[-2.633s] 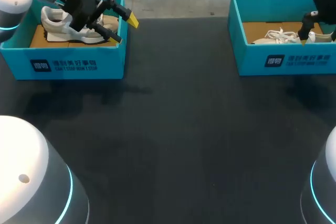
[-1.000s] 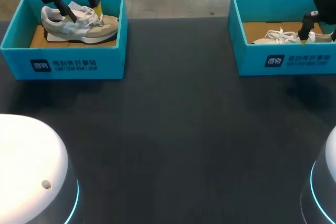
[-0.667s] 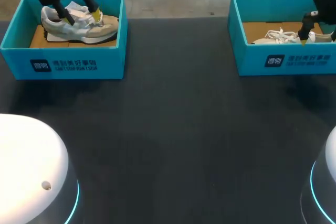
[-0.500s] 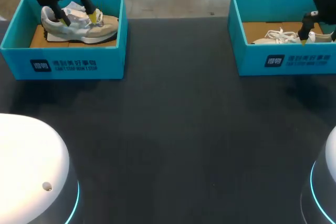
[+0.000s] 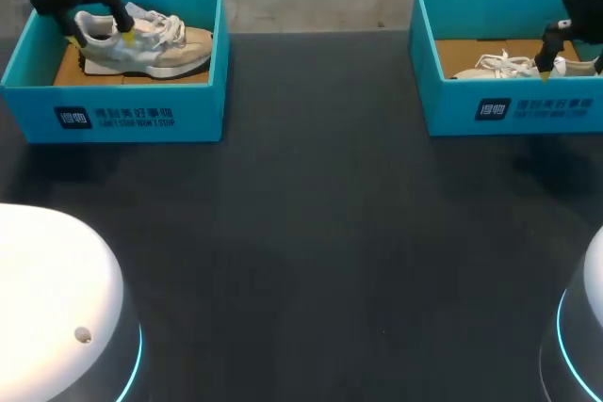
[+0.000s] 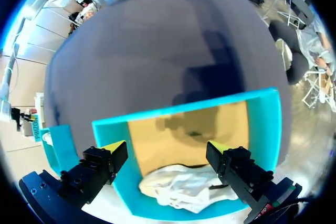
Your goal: Take the shoe out of the shoebox, open the shoe tongue, remove and reinsert the insole, then place the shoe into the shoebox
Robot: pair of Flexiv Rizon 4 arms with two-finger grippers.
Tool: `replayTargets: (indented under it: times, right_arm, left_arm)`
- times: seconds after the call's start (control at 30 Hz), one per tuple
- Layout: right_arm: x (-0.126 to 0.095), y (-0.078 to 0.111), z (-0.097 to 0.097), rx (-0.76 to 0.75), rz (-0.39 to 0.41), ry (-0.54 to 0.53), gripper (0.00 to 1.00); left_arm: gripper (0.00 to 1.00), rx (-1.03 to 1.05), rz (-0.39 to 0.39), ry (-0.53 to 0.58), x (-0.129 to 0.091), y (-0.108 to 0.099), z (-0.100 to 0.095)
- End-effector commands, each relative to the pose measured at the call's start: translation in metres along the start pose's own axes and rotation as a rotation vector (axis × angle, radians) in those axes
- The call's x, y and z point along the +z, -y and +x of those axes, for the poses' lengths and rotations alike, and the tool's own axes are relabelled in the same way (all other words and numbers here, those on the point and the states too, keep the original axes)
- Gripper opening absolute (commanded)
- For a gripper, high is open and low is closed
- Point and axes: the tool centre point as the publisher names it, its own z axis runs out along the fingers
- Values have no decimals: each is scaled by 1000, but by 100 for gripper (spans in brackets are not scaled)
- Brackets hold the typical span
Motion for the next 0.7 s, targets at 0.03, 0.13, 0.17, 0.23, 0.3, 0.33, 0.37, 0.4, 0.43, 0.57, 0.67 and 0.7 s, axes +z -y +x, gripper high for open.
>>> replayTargets:
  times: [0.03, 0.13, 0.17, 0.23, 0.3, 0.33, 0.37, 0.4, 0.43, 0.57, 0.67, 0.7]
  right_arm:
    - [0, 0, 0, 0, -1, -1, 100]
    - [0, 0, 0, 0, -1, -1, 100]
    - [0, 0, 0, 0, -1, -1, 100]
    - [0, 0, 0, 0, -1, -1, 100]
    - [0, 0, 0, 0, -1, -1, 100]
    - [0, 0, 0, 0, -1, -1, 100]
    - [0, 0, 0, 0, -1, -1, 100]
    - [0, 0, 0, 0, -1, -1, 100]
    - [0, 0, 0, 0, -1, -1, 100]
    - [0, 0, 0, 0, -1, -1, 100]
    - [0, 0, 0, 0, -1, -1, 100]
    - [0, 0, 0, 0, -1, -1, 100]
  left_arm:
    - [100, -25, -15, -73, -4, -9, 13]
    - [100, -39, -22, -110, -3, -15, 24]
    - [100, -36, -21, -125, -3, -18, 27]
    - [100, -59, -29, -172, -1, -21, 33]
    - [100, -72, -25, -165, -1, -22, 33]
    - [100, -72, -25, -165, -1, -22, 33]
    - [100, -72, -25, -165, -1, -22, 33]
    - [100, -72, -25, -165, -1, -22, 33]
    - [100, -72, -25, -165, -1, -22, 33]
    - [100, -72, -25, -165, -1, -22, 33]
    - [100, -72, -25, -165, -1, -22, 33]
    - [100, -72, -25, -165, -1, -22, 33]
